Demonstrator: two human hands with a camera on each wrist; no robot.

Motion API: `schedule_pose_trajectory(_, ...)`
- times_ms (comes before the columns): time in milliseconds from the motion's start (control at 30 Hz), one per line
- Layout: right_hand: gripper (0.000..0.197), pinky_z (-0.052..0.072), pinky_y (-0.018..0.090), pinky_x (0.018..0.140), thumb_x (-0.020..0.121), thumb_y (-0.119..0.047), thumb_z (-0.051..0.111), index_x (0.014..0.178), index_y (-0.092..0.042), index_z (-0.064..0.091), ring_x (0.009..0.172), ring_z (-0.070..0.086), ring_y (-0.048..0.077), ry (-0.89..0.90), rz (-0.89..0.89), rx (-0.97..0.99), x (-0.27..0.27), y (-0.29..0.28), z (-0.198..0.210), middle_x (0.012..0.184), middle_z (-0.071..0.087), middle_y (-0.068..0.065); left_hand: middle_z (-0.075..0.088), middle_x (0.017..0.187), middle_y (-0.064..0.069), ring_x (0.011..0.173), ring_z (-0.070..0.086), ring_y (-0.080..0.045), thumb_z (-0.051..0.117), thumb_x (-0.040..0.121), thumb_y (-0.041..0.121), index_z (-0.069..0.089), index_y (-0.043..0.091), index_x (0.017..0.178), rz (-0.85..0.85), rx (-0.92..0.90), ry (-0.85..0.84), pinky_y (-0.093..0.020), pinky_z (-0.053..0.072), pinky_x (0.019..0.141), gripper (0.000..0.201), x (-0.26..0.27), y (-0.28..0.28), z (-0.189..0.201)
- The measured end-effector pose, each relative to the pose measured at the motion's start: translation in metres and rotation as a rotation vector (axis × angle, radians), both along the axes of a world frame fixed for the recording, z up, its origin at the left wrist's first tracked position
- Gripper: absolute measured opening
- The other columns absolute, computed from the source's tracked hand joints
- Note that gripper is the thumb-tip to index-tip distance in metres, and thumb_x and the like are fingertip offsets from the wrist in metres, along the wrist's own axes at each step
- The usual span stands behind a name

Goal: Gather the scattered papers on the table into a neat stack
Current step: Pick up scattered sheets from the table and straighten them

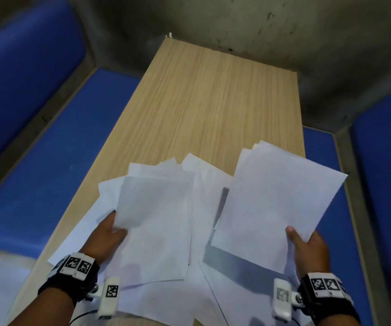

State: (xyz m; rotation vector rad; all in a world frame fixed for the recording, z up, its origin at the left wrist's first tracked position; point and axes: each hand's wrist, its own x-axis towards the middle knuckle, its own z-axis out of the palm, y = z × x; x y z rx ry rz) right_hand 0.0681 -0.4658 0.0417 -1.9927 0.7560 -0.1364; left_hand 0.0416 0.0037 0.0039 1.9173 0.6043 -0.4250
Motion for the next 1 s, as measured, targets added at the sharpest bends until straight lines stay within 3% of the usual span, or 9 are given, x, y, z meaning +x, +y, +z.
schedule_pose_trajectory(67, 0.064, 0.045, 0.047, 0.104, 0.077, -0.045, 0.073, 0.125, -0.003, 0.059, 0.116, 0.06, 0.031, 0.002, 0.0, 0.001, -0.006, -0.01, 0.006, 0.123, 0.065, 0.012, 0.073, 0.117, -0.005, 0.106, 0.069, -0.027, 0.058, 0.092, -0.001, 0.058, 0.024, 0.137, 0.079, -0.025, -0.058, -0.041, 0.054, 0.088, 0.052, -0.008, 0.008, 0.008)
schedule_pose_trajectory(200, 0.035, 0.045, 0.045, 0.103, 0.086, -0.021, 0.072, 0.117, -0.006, 0.065, 0.107, 0.064, 0.026, -0.012, 0.079, 0.083, -0.02, -0.009, 0.019, 0.112, 0.07, 0.007, 0.073, 0.114, -0.01, 0.099, 0.069, -0.031, 0.065, 0.09, 0.005, 0.062, 0.019, 0.128, 0.155, 0.019, -0.196, -0.042, 0.053, 0.084, 0.04, -0.017, 0.035, 0.02)
schedule_pose_trajectory(367, 0.009, 0.054, 0.045, 0.084, 0.082, -0.014, 0.074, 0.09, -0.013, 0.071, 0.09, 0.069, 0.029, 0.381, 0.429, -0.022, -0.044, -0.005, 0.012, 0.092, 0.075, 0.007, 0.075, 0.1, -0.008, 0.092, 0.07, -0.032, 0.072, 0.084, 0.016, 0.063, 0.018, 0.118, 0.215, 0.071, -0.253, -0.045, 0.053, 0.08, 0.035, -0.027, 0.065, 0.036)
schedule_pose_trajectory(533, 0.056, 0.043, 0.041, 0.106, 0.082, -0.021, 0.072, 0.13, 0.0, 0.052, 0.128, 0.05, 0.03, 0.697, 0.548, -0.309, -0.066, -0.008, -0.038, 0.148, 0.045, 0.012, 0.078, 0.108, -0.004, 0.099, 0.074, -0.032, 0.075, 0.077, 0.033, 0.065, 0.017, 0.122, 0.277, 0.037, -0.31, -0.059, 0.056, 0.09, 0.048, -0.038, 0.093, 0.044)
schedule_pose_trajectory(667, 0.045, 0.043, 0.038, 0.104, 0.082, -0.033, 0.069, 0.124, -0.017, 0.061, 0.132, 0.045, 0.024, 0.774, 0.557, -0.554, -0.075, 0.0, -0.049, 0.153, 0.034, 0.002, 0.074, 0.122, -0.013, 0.111, 0.07, -0.041, 0.072, 0.089, 0.006, 0.061, 0.018, 0.13, 0.374, -0.173, -0.346, -0.066, 0.049, 0.096, 0.044, -0.045, 0.099, 0.041)
schedule_pose_trajectory(800, 0.016, 0.046, 0.034, 0.087, 0.084, -0.018, 0.058, 0.083, -0.031, 0.05, 0.098, 0.064, 0.021, 0.751, 0.548, -0.572, -0.075, 0.007, -0.041, 0.104, 0.063, 0.0, 0.071, 0.117, -0.02, 0.097, 0.076, -0.029, 0.057, 0.095, -0.009, 0.059, 0.01, 0.121, 0.4, -0.314, -0.33, -0.046, 0.062, 0.08, 0.033, -0.049, 0.078, 0.05)
schedule_pose_trajectory(900, 0.052, 0.05, 0.03, 0.074, 0.081, -0.002, 0.064, 0.11, -0.035, 0.037, 0.087, 0.064, 0.022, 0.654, 0.506, -0.262, -0.075, 0.0, -0.026, 0.097, 0.061, 0.002, 0.077, 0.089, -0.002, 0.07, 0.077, -0.009, 0.053, 0.095, -0.013, 0.057, 0.014, 0.108, 0.428, -0.349, -0.321, -0.024, 0.063, 0.06, 0.03, -0.051, 0.053, 0.058)
schedule_pose_trajectory(967, 0.075, 0.049, 0.025, 0.075, 0.078, 0.001, 0.072, 0.126, -0.041, 0.032, 0.099, 0.061, 0.024, 0.599, 0.534, -0.103, -0.075, -0.006, -0.003, 0.11, 0.059, 0.003, 0.079, 0.089, -0.001, 0.073, 0.077, -0.014, 0.054, 0.095, -0.013, 0.058, 0.016, 0.104, 0.419, -0.374, -0.312, -0.031, 0.063, 0.065, 0.031, -0.05, 0.044, 0.055)
schedule_pose_trajectory(1000, 0.065, 0.051, 0.028, 0.079, 0.078, -0.002, 0.074, 0.121, -0.038, 0.042, 0.101, 0.062, 0.023, 0.57, 0.561, -0.113, -0.076, -0.01, 0.009, 0.111, 0.062, 0.002, 0.079, 0.092, -0.002, 0.077, 0.076, -0.017, 0.054, 0.094, -0.013, 0.06, 0.019, 0.102, 0.424, -0.378, -0.308, -0.033, 0.063, 0.068, 0.033, -0.049, 0.042, 0.051)
